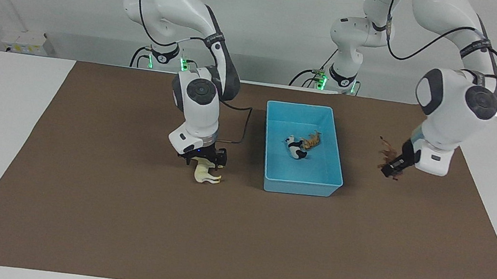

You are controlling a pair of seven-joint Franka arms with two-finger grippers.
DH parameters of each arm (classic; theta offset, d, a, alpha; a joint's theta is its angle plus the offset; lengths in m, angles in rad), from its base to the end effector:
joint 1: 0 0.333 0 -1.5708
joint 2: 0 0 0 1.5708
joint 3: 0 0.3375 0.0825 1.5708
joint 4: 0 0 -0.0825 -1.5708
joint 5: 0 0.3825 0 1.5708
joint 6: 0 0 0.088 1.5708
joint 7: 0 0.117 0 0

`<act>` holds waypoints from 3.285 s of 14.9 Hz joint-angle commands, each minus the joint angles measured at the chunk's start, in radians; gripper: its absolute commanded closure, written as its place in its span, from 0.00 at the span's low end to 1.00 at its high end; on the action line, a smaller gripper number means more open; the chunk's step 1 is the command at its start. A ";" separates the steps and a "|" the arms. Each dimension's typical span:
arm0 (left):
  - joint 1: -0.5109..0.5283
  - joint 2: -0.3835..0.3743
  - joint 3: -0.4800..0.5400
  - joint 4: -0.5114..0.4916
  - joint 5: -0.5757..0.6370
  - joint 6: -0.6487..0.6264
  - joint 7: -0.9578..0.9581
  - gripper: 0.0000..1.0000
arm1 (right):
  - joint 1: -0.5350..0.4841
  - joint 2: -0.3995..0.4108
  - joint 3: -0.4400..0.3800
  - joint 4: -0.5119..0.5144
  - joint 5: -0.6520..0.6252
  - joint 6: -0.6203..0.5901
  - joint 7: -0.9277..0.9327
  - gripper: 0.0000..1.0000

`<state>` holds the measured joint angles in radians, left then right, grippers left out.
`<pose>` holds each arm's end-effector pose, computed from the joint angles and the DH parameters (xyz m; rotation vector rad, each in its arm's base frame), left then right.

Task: Put all toys into storage box
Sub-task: 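Lower the brown horse into the box and open the left gripper, then grasp the cream horse with the right gripper while the left gripper withdraws, then lower the cream horse into the box and open the right gripper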

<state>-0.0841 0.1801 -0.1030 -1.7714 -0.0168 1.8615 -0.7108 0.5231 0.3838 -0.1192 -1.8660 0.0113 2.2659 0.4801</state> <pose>0.5942 -0.1106 0.4609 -3.0210 -0.8200 0.1491 0.5884 0.2575 0.3250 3.1148 -0.1158 0.0504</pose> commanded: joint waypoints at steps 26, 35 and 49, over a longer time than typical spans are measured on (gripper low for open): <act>0.036 -0.223 0.039 0.040 0.034 -0.327 0.554 0.00 | 0.257 -0.023 0.027 0.420 0.098 -0.279 0.218 1.00; 0.055 -0.229 0.036 0.007 0.034 -0.240 0.706 0.00 | 0.397 -0.039 0.032 0.160 0.098 -0.026 0.395 0.00; 0.052 -0.205 0.034 0.033 0.023 -0.228 0.709 0.00 | -0.141 -0.152 0.009 0.281 0.068 -0.308 -0.289 0.00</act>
<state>-0.0365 -0.0143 -0.0697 -1.7340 0.0063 1.6193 -0.0181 0.4624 0.2450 -0.1272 -1.5680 0.0836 1.9715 0.3539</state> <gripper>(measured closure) 0.000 0.000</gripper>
